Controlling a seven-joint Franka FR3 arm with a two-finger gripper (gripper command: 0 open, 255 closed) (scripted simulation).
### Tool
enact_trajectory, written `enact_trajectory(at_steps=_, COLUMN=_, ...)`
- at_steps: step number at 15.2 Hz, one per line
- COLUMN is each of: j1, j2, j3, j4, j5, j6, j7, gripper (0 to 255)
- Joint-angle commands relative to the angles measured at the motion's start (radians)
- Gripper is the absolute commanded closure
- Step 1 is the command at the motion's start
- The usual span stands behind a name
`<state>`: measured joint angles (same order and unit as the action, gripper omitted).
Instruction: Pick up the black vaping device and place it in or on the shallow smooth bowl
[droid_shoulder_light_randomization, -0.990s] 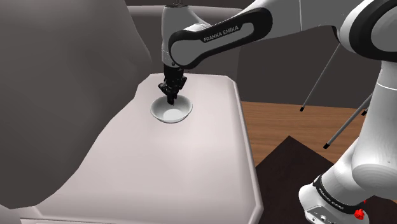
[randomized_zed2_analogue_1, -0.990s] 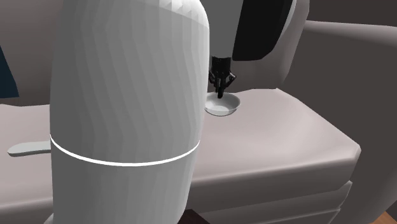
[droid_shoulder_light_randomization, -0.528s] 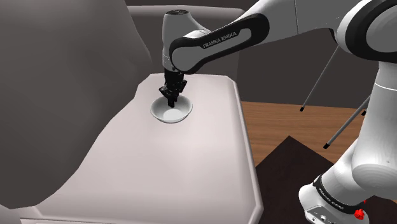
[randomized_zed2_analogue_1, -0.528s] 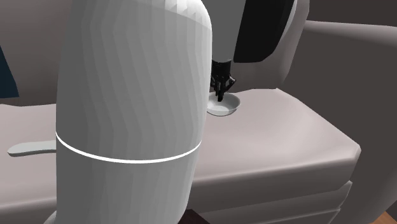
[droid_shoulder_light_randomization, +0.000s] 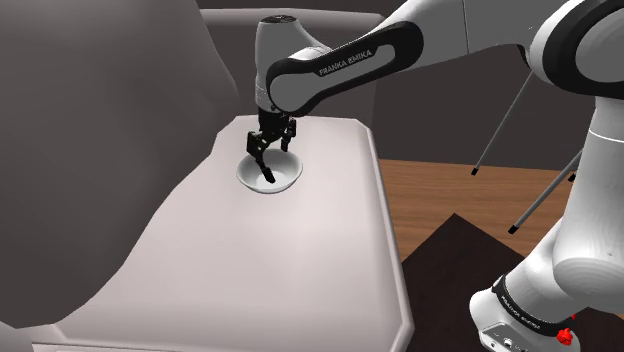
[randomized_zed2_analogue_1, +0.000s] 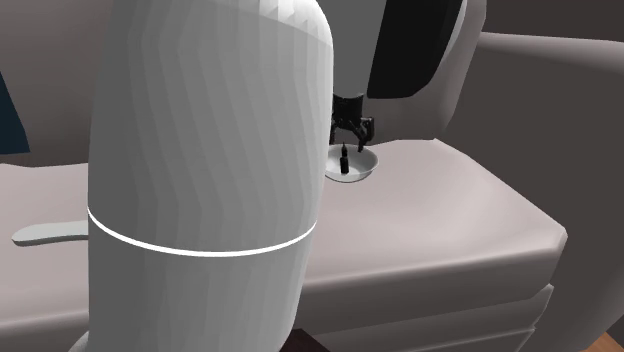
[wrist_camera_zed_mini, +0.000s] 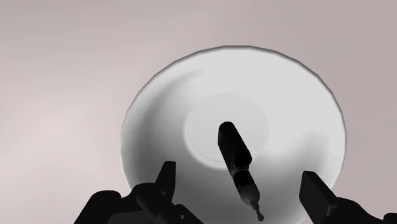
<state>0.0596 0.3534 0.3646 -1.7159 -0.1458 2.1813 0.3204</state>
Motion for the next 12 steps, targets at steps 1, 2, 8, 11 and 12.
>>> enact_trajectory(at_steps=1, j1=-0.003, j2=-0.017, j3=0.003, j4=0.010, j5=0.008, j6=-0.026, j7=-0.005, gripper=0)
enact_trajectory(at_steps=2, j1=-0.006, j2=-0.033, j3=0.006, j4=0.022, j5=0.015, j6=-0.053, j7=-0.009, gripper=0)
enact_trajectory(at_steps=8, j1=-0.009, j2=-0.059, j3=0.010, j4=0.047, j5=0.028, j6=-0.102, j7=-0.017, gripper=0)
enact_trajectory(at_steps=11, j1=-0.009, j2=-0.059, j3=0.010, j4=0.047, j5=0.028, j6=-0.102, j7=-0.017, gripper=0)
enact_trajectory(at_steps=12, j1=-0.009, j2=-0.059, j3=0.010, j4=0.047, j5=0.028, j6=-0.102, j7=-0.017, gripper=0)
